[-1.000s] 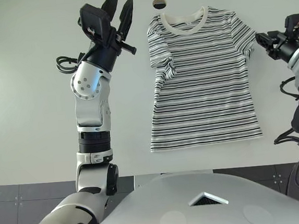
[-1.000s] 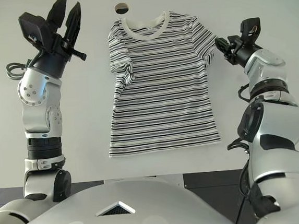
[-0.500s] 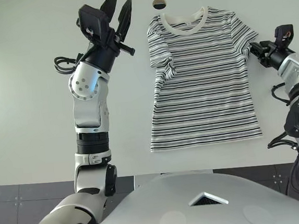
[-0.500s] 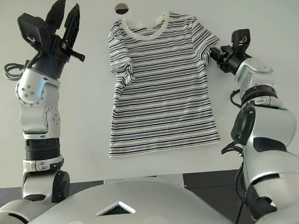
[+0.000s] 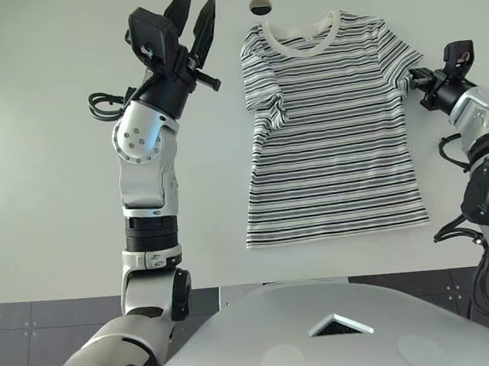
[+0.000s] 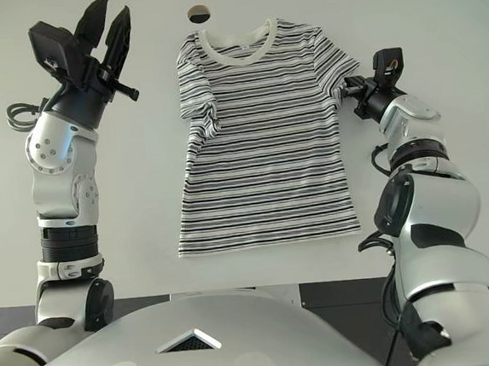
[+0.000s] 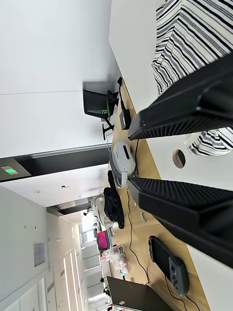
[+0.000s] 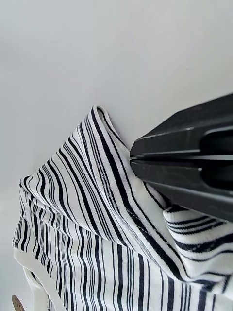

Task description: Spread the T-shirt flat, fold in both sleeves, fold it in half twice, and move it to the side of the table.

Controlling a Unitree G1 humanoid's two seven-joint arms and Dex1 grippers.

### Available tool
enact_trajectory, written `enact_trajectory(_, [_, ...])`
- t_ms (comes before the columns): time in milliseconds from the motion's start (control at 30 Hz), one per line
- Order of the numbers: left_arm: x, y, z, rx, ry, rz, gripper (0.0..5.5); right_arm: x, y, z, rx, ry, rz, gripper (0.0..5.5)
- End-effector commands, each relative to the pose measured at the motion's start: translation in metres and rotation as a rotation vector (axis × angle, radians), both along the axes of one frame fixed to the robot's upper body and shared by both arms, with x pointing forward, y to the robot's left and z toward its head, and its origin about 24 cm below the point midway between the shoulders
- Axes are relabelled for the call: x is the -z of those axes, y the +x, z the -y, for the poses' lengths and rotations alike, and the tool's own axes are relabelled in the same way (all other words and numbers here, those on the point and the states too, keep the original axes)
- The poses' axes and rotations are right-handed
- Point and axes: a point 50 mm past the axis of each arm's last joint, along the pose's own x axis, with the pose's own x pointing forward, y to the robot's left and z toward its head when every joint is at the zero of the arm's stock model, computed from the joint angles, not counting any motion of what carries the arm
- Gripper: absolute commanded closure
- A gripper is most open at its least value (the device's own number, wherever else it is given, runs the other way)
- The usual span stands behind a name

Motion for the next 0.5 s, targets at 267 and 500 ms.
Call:
enact_trajectory(267, [0.001, 0.004, 0.002, 0.002, -0.003, -0.013, 4.02, -0.005, 0.002, 0.003, 0.005, 0.022, 0.006, 5.39])
enact_trajectory(500, [0.003, 0.005, 0.002, -0.006, -0.002, -0.016, 4.02, -0.021, 0.007, 0.008, -0.031, 0.037, 0.078, 5.39])
